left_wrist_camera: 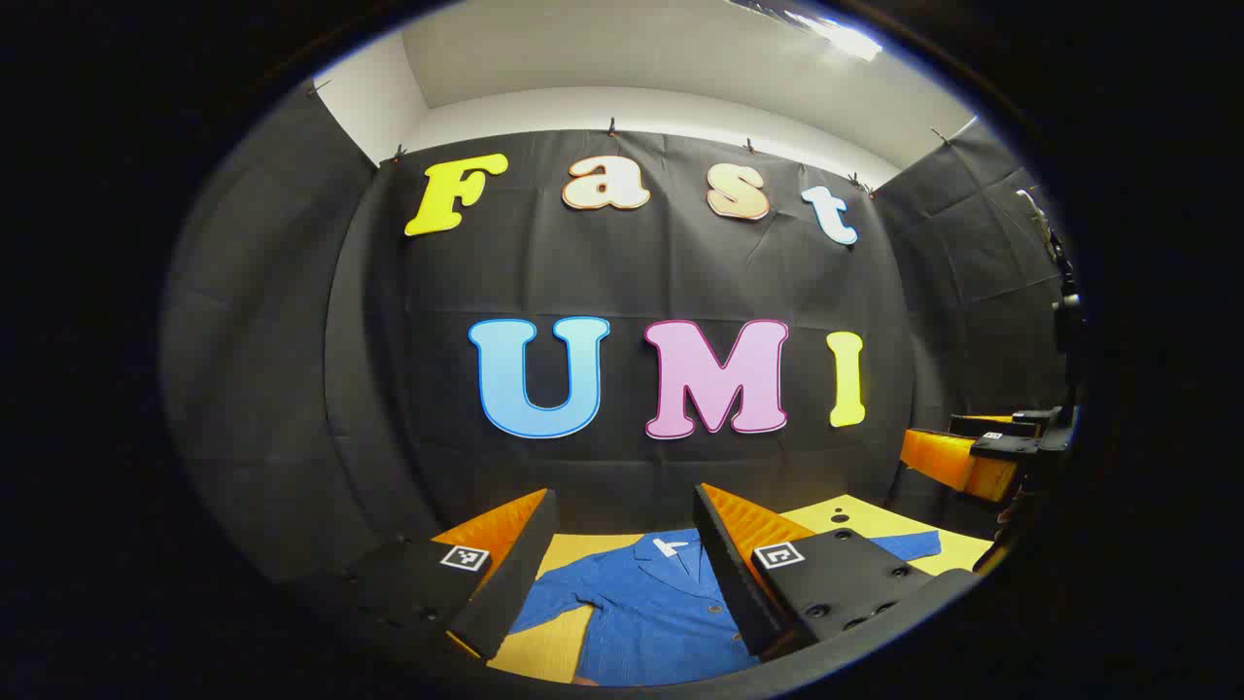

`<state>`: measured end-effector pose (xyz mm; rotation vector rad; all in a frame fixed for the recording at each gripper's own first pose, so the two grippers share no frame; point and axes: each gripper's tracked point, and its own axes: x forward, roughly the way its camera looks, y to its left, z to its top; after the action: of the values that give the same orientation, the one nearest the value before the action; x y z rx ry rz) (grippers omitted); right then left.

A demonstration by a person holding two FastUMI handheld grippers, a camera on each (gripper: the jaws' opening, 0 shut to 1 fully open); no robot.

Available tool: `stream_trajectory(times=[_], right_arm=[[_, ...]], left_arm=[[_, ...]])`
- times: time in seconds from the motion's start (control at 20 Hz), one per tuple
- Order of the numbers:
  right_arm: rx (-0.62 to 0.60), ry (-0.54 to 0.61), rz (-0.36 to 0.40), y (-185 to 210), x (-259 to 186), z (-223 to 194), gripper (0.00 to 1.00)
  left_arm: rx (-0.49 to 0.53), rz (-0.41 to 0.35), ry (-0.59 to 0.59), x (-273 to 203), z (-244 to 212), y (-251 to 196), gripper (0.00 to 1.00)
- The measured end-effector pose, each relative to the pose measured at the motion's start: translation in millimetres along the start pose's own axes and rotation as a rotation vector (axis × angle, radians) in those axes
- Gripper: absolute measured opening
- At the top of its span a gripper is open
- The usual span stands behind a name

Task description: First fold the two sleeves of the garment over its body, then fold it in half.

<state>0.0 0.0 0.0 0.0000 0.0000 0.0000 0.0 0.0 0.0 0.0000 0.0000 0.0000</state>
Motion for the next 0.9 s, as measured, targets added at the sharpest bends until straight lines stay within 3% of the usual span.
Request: stream_trajectory(times=[0.05, 0.9], right_arm=[[0.0, 0.003, 0.001, -1.0, -0.5, -0.8, 0.96], [0.006, 0.042, 0.037, -2.1, -2.2, -9.7, 0.96]], left_arm=[[-0.001, 0.001, 0.001, -0.5, -1.3, -1.2, 0.81], [-0.02, 0.039, 0.045, -12.2, -12.8, -4.5, 0.81]])
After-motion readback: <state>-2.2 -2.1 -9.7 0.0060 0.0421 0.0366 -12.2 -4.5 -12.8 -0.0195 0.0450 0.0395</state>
